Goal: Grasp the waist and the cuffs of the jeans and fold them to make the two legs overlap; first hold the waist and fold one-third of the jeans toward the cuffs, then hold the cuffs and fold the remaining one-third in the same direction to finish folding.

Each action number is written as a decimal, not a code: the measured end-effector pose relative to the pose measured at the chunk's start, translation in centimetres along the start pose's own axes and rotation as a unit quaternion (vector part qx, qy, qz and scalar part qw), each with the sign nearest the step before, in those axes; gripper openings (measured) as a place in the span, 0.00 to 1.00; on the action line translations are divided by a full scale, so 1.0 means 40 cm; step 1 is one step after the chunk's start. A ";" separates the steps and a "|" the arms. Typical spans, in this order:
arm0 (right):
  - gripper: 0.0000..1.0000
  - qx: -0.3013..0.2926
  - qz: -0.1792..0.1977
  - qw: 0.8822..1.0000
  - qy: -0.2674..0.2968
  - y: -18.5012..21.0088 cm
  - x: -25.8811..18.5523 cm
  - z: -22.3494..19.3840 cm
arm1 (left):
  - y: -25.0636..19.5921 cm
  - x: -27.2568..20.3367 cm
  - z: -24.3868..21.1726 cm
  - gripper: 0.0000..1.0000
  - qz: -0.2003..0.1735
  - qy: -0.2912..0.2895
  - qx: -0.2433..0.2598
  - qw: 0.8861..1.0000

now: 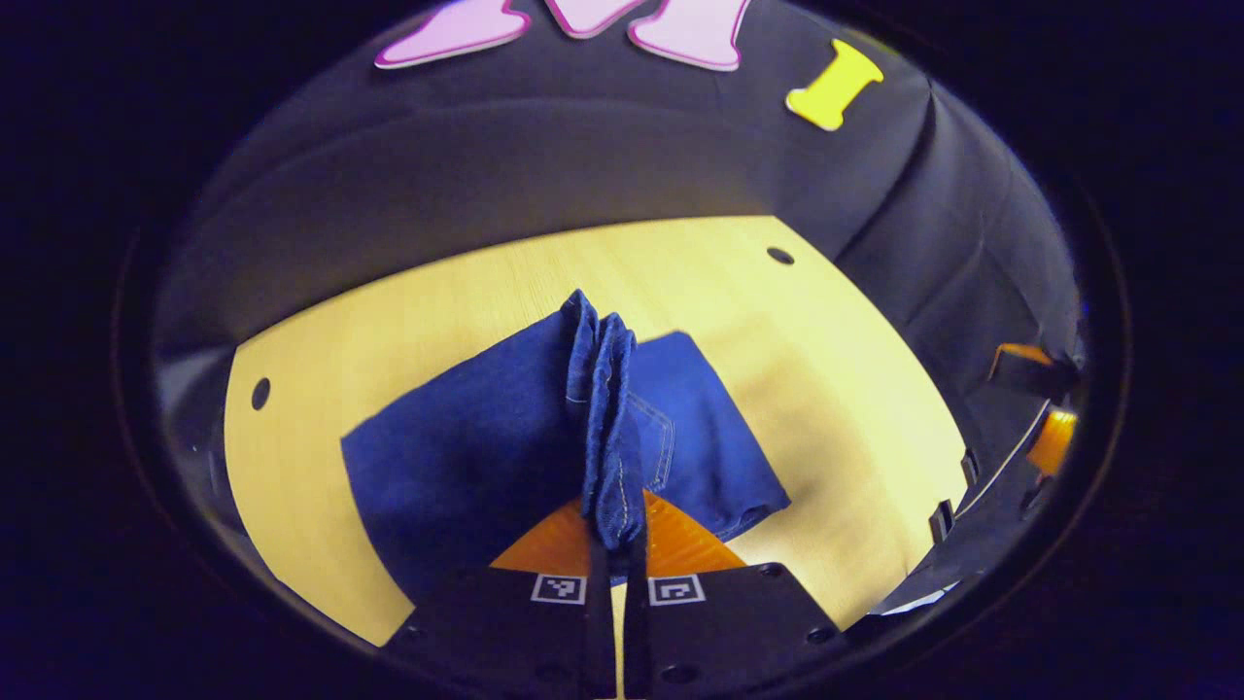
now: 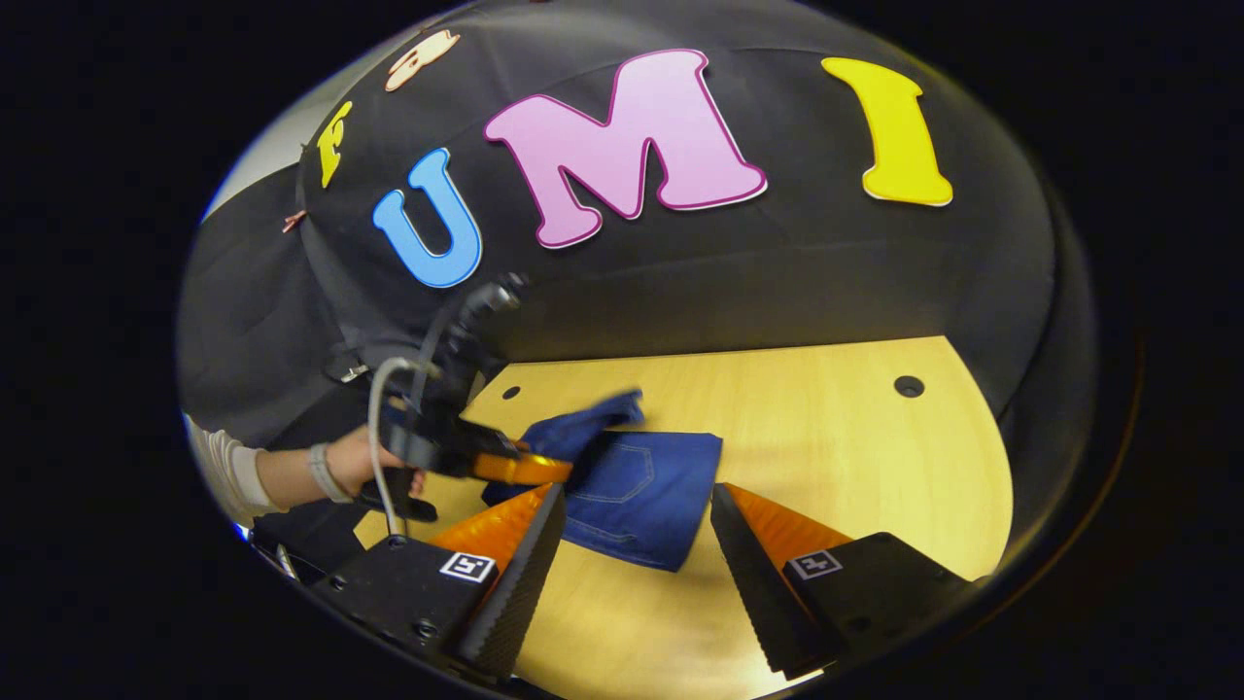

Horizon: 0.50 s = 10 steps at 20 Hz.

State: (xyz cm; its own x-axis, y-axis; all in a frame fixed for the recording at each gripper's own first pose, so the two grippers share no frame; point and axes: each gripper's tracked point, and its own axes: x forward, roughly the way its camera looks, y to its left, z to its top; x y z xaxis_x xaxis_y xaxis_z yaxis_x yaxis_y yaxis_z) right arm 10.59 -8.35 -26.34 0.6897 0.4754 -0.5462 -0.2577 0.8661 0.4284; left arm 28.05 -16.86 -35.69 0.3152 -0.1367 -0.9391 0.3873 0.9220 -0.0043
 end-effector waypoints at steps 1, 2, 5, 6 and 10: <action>0.93 -0.010 -0.001 1.000 -0.001 -0.011 -0.009 0.001 | 0.000 0.026 -0.026 0.10 0.010 0.008 0.005 1.000; 0.93 -0.020 0.003 1.000 -0.003 -0.015 -0.020 0.006 | -0.002 0.020 -0.041 0.19 0.014 0.007 -0.001 1.000; 0.93 -0.030 0.004 1.000 -0.009 -0.033 -0.030 0.015 | -0.052 0.017 -0.024 0.65 0.007 -0.036 -0.025 0.999; 0.93 -0.035 -0.001 0.999 -0.015 -0.044 -0.029 0.023 | -0.057 0.008 -0.009 0.85 0.015 -0.061 -0.032 0.998; 0.93 -0.046 -0.020 0.997 -0.052 -0.062 -0.052 0.072 | -0.075 -0.155 0.054 0.98 0.044 -0.167 -0.051 0.984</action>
State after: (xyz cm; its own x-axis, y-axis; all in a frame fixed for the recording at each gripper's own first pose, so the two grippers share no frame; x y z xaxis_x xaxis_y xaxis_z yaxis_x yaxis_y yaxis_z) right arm 11.74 -11.92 -24.17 0.7652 0.4265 -0.4822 -0.2874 0.8966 0.3370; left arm 26.81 -19.57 -29.11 0.6176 -0.1504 -0.7720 0.2618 0.9649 0.0214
